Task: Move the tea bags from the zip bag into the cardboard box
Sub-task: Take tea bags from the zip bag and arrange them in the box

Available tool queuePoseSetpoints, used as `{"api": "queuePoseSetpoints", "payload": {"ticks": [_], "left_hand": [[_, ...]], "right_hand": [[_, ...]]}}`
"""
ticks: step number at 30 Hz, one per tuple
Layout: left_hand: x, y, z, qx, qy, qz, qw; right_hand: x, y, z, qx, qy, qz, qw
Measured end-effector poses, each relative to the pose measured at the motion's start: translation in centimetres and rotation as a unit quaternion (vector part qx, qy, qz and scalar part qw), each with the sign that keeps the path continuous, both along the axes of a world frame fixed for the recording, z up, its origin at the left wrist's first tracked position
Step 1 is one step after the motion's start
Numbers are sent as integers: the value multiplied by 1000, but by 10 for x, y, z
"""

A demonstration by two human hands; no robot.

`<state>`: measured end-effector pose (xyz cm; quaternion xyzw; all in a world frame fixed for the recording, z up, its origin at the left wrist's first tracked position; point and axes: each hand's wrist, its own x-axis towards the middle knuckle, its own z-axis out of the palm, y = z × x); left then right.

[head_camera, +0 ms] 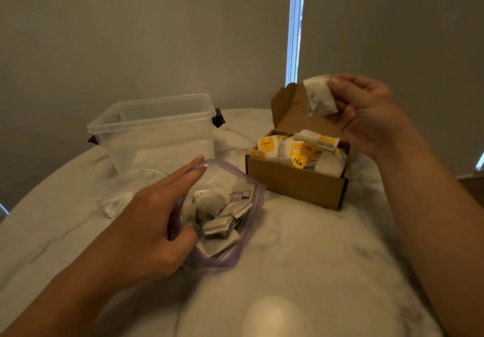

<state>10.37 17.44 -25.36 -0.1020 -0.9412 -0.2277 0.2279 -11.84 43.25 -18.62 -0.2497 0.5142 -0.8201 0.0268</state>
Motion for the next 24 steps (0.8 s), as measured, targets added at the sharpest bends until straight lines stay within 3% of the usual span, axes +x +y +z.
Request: {"api": "queuePoseSetpoints", "payload": {"ticks": [5, 12, 20, 24], "left_hand": [[-1, 0, 0, 9, 3, 0, 1000], [0, -1, -2, 2, -4, 2, 1000], [0, 0, -1, 7, 2, 9, 1000], [0, 1, 0, 11, -17, 9, 1000]], "right_hand": [[-7, -2, -20, 144, -10, -80, 986], [-15, 5, -30, 385, 73, -246, 887], [-15, 7, -27, 497, 135, -332, 790], [-3, 6, -21, 467, 174, -357, 790]]}}
